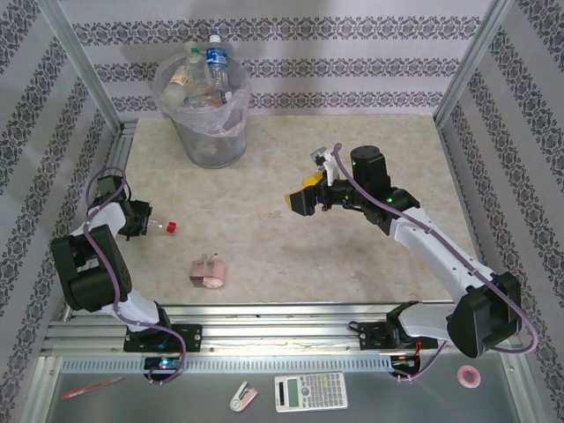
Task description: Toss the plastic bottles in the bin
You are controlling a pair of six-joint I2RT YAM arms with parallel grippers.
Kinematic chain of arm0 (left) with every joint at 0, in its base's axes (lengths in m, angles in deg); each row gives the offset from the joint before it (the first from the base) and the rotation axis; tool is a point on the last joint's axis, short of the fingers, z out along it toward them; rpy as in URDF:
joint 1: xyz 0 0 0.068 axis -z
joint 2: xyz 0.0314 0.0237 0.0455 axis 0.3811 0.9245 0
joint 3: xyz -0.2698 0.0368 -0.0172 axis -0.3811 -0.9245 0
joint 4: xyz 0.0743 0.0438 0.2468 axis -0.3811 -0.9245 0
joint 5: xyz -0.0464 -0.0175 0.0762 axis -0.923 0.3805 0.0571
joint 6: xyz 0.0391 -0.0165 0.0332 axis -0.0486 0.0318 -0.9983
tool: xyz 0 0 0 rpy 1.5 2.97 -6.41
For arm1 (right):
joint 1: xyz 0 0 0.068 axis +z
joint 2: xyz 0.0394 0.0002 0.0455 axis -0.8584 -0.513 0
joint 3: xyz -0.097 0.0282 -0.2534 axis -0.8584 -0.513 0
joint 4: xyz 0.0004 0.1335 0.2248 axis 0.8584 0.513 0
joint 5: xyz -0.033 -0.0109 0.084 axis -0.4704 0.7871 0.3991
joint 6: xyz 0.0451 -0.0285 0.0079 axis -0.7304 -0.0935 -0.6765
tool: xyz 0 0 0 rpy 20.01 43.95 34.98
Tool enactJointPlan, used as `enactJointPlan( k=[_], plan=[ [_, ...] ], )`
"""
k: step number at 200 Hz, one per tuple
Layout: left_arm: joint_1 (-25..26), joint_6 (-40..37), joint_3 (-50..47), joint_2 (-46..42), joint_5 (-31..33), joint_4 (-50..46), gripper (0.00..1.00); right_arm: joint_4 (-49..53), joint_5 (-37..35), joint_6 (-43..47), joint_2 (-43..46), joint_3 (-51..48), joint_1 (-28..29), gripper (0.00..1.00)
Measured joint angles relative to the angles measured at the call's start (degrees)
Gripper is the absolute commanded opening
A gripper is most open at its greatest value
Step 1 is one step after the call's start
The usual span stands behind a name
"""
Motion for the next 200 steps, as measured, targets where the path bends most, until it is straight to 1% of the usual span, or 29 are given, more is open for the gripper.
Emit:
enactJointPlan(
  k=[15, 34, 86, 113, 171, 200],
  plan=[
    [1.3, -2.0, 1.8, -1.4, 0.0, -0.9, 0.33, 0.0, 0.0, 0.0, -0.1, 0.2, 0.0, 0.98],
    [4.4, -4.8, 5.6, -3.3, 0.2, -1.9, 0.33, 0.3, 0.0, 0.0, -0.1, 0.5, 0.0, 0.98],
    [16.3, -14.7, 21.3, -7.5, 3.1, -4.2, 0.33, 0.9, -0.1, 0.0, -0.2, 1.6, 0.0, 0.98],
    [20.9, -19.2, 28.1, -9.1, 4.0, -4.0, 0.33, 1.1, -0.3, 0.0, -0.2, 1.6, 0.2, 0.98],
    [29.0, -28.4, 38.7, -9.6, 6.1, -0.1, 0.33, 1.3, -0.9, 0.0, -0.2, 1.7, 0.2, 0.98],
    [33.2, -33.2, 43.2, -9.2, 7.3, 3.8, 0.31, 1.6, -1.0, 0.0, -0.2, 1.9, 0.5, 0.98]
  ],
)
